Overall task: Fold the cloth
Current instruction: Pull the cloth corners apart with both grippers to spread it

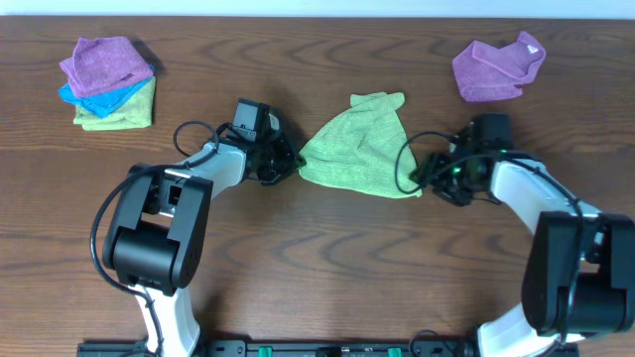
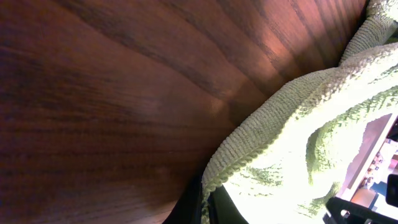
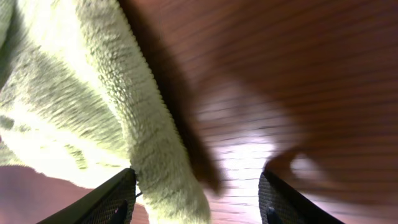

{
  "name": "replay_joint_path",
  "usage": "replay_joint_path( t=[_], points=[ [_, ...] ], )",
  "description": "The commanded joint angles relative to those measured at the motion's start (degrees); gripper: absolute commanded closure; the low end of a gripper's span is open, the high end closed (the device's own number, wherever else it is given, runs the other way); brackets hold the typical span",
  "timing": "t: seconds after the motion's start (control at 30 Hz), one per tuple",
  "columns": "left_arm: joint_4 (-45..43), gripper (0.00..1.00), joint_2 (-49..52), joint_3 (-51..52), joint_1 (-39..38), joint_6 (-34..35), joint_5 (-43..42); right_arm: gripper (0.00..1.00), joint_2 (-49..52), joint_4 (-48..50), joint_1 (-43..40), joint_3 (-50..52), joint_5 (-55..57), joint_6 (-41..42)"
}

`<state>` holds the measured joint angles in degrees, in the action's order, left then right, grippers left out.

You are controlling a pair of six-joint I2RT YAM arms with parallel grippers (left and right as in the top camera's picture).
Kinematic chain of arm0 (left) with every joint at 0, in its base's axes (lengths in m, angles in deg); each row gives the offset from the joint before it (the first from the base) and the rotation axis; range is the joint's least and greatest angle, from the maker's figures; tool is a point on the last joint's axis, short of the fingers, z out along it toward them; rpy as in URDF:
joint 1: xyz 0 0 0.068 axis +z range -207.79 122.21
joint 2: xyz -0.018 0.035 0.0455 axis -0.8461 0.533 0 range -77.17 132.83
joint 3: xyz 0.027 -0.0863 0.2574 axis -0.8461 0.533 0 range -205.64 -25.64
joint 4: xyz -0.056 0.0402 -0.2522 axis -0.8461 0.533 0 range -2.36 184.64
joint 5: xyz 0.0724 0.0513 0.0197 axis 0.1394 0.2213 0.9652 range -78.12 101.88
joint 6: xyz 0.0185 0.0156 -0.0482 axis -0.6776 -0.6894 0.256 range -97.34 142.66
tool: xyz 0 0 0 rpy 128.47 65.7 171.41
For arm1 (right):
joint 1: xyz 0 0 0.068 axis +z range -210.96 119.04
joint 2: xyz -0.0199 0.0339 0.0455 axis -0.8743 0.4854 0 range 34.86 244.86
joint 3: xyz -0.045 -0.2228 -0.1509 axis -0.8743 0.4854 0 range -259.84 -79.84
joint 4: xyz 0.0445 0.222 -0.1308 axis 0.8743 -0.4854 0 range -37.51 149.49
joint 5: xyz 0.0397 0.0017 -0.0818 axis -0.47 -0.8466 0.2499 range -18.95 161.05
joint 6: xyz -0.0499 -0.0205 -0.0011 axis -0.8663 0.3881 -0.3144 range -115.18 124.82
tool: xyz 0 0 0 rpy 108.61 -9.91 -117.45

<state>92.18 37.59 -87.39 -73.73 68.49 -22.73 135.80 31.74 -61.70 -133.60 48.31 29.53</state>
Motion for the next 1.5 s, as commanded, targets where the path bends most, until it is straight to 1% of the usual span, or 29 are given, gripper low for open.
replay_joint_path(
  t=[0.0,0.07,0.1,0.13,0.2,0.27,0.3,0.33,0.5,0.67,0.87,0.97,1.07,1.23,1.47],
  points=[
    [1.22,0.94,1.38,0.83,0.5,-1.51,2.05,0.38,0.98,0.5,2.54,0.63,-1.4,3.26],
    [1.18,0.94,1.38,0.83,0.5,-1.51,2.05,0.4,0.98,1.2,3.78,0.63,-1.22,4.33],
    [1.16,0.94,1.36,0.83,0.63,-1.51,2.05,0.43,0.98,1.53,4.44,0.63,-1.01,4.96],
    [1.16,0.94,1.38,0.83,0.74,-1.51,2.08,0.48,0.98,1.81,4.96,0.63,-0.63,5.42],
    [1.2,0.94,1.38,0.83,1.18,-1.53,2.03,0.63,0.98,2.01,5.81,0.63,0.74,5.77],
    [1.25,0.94,1.36,0.83,1.92,-1.77,1.77,0.87,0.98,1.66,6.16,0.63,2.47,6.14],
    [1.25,0.94,1.36,0.83,2.43,-2.23,1.46,0.97,0.98,1.6,6.16,0.63,2.89,6.14],
    [1.49,0.94,1.36,0.83,2.97,-2.56,1.05,0.99,0.96,1.6,6.16,0.63,3.04,6.14],
    [4.04,0.94,0.9,0.83,6.69,-6.08,-1.46,0.99,0.94,1.53,6.27,0.61,2.19,6.14],
    [12.04,0.94,-1.03,0.83,9.7,-12.87,-1.38,0.99,0.83,0.15,7.43,0.61,-1.51,7.04],
    [21.49,0.94,-2.91,0.83,11.45,-17.7,-0.83,0.99,-0.44,-2.03,10.86,0.61,-2.75,8.09],
    [26.8,0.94,-3.37,0.83,11.61,-19.76,2.73,0.99,-2.67,-4.09,12.87,0.61,0.31,9.14],
    [30.45,0.94,-3.48,0.83,11.96,-21.75,5.29,0.99,-5.95,-6.84,13.18,0.61,4.7,9.55],
    [32.33,0.94,-3.54,0.83,13.79,-22.16,6.54,0.99,-10.27,-11.72,13.03,0.61,11.13,9.53],
    [35.54,0.94,-3.56,0.83,15.61,-23.98,6.21,0.99,-10.73,-15.82,13.03,0.63,14.82,9.57]
  ],
)
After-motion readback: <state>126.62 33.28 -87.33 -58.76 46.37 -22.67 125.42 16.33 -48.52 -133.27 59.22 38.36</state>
